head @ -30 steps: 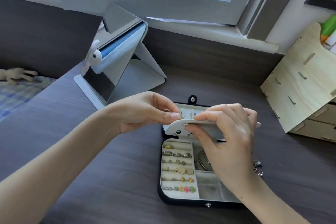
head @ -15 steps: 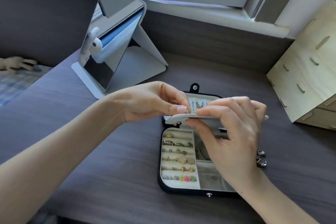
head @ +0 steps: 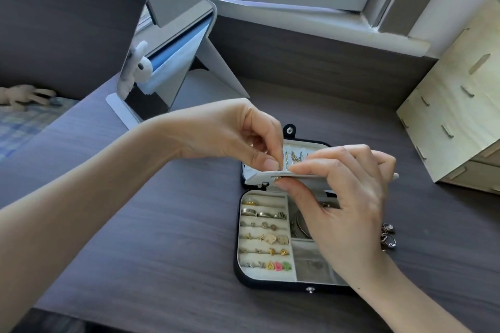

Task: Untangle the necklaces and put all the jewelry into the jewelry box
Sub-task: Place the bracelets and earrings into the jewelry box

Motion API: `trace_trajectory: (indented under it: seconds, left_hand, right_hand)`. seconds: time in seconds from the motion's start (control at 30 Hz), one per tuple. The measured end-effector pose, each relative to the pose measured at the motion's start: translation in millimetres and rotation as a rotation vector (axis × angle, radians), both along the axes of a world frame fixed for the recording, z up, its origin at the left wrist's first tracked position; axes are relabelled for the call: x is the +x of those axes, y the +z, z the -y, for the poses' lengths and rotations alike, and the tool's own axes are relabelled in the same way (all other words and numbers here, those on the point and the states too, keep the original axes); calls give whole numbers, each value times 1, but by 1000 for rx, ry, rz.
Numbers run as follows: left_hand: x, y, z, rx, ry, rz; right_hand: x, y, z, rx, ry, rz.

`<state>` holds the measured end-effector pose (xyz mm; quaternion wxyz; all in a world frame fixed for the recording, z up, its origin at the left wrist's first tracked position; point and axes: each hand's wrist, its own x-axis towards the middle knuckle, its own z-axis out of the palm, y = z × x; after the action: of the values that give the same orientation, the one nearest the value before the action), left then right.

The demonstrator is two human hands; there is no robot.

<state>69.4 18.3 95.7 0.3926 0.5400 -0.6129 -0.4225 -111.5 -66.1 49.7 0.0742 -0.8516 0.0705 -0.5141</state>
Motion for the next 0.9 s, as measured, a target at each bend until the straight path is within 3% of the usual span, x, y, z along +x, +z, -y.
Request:
trace_trajectory:
  seconds: [0.13,0.23,0.57,0.9]
  left_hand:
    - [1,8,5,42,-49,176]
    - [5,8,9,120,30,333]
    - [4,13,4,137,22,323]
    - [-9,31,1,111,-38,612]
  right_hand:
    - [0,-2,0,7,12,14]
    - [1,-2,1,15,26,19]
    - [0,-2,1,16,38,13]
    - [0,-4,2,9,52,14]
